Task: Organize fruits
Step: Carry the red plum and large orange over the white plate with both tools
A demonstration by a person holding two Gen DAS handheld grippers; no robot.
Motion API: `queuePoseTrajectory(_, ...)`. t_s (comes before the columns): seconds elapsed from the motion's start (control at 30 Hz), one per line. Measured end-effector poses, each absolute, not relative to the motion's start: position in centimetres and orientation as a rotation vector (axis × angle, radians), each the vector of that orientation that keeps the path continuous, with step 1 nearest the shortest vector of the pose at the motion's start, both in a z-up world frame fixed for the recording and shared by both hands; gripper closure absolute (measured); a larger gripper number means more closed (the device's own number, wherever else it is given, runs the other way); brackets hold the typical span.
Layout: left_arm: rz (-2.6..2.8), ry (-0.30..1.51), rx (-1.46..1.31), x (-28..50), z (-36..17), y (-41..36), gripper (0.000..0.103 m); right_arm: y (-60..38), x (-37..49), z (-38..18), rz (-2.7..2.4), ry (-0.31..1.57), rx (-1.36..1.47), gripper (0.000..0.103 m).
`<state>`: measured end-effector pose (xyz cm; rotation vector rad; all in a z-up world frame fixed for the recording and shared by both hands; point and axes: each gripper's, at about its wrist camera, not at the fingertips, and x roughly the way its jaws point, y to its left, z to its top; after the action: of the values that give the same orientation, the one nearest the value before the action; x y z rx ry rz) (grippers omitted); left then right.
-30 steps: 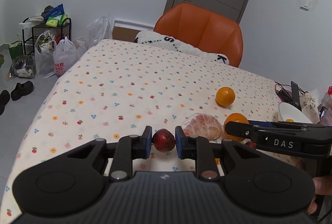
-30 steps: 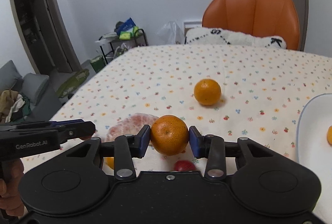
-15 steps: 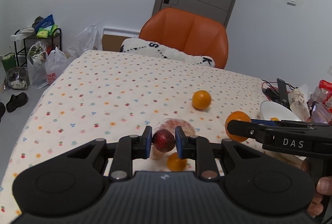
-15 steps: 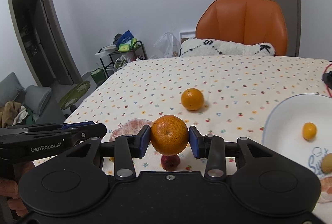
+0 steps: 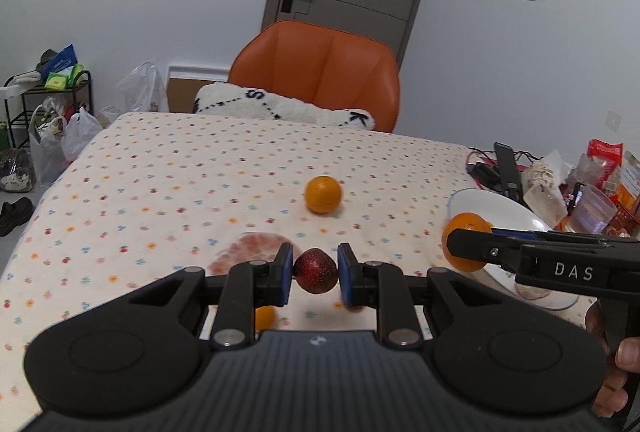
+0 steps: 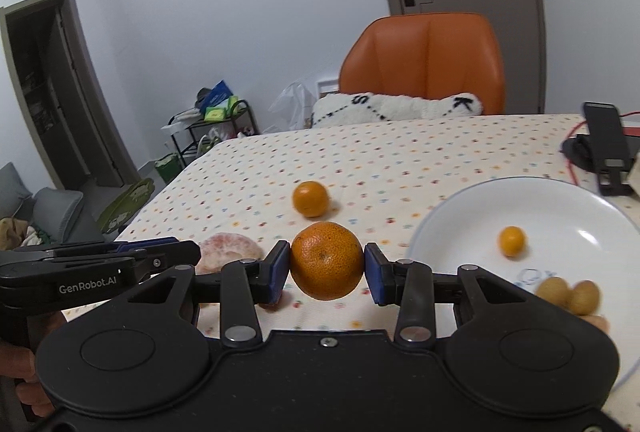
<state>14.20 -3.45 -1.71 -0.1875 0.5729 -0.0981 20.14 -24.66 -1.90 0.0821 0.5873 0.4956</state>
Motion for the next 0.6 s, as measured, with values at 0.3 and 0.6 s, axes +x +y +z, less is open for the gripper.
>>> queuePoseTrajectory(0.3, -0.135, 0.565, -0.155, 14.0, -1.2, -6.1, 0.081, -27.7, 19.4, -1.7, 0.456, 0.566, 0.109, 0.065)
queuePoseTrajectory(0.6, -0.179, 0.563, -0.133, 14.6, -1.0, -9.2, 0.081, -31.1, 18.8, -1.9, 0.403, 0.557, 0.131, 0.065)
